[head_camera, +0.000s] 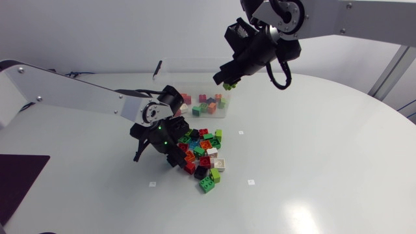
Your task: Place the duplo bricks in the container
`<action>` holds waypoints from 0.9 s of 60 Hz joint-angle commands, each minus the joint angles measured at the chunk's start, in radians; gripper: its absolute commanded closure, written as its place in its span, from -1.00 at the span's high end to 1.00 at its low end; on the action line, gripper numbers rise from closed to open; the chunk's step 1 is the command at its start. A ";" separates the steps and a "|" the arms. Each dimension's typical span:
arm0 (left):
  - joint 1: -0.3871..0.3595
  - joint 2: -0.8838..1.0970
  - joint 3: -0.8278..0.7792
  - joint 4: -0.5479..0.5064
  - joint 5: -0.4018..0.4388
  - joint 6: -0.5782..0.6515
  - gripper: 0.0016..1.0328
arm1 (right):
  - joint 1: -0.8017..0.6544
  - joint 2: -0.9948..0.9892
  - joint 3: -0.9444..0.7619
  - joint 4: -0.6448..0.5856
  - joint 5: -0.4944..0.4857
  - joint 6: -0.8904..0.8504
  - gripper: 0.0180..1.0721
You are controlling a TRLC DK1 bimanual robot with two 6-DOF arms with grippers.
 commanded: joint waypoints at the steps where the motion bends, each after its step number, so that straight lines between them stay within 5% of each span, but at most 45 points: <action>1: -0.001 0.012 0.017 -0.003 -0.004 -0.028 -0.18 | -0.001 0.043 0.044 -0.007 -0.004 0.015 -0.41; 26: 0.017 -0.074 -0.033 -0.029 -0.005 -0.002 -0.16 | -0.013 0.155 0.179 -0.001 -0.013 0.018 -0.41; 28: 0.017 -0.090 -0.040 -0.030 -0.007 0.012 -0.05 | -0.013 0.158 0.184 -0.001 -0.013 0.020 -0.41; 33: 0.031 -0.134 -0.058 -0.035 -0.009 0.063 0.58 | -0.013 0.160 0.188 -0.003 -0.014 0.018 -0.41; 38: 0.049 -0.171 -0.070 -0.062 -0.009 0.159 0.88 | -0.013 0.160 0.191 -0.004 -0.017 0.015 -0.41; 54: 0.098 -0.151 -0.070 -0.108 0.004 0.468 0.89 | -0.003 0.162 0.207 -0.004 -0.030 -0.003 -0.41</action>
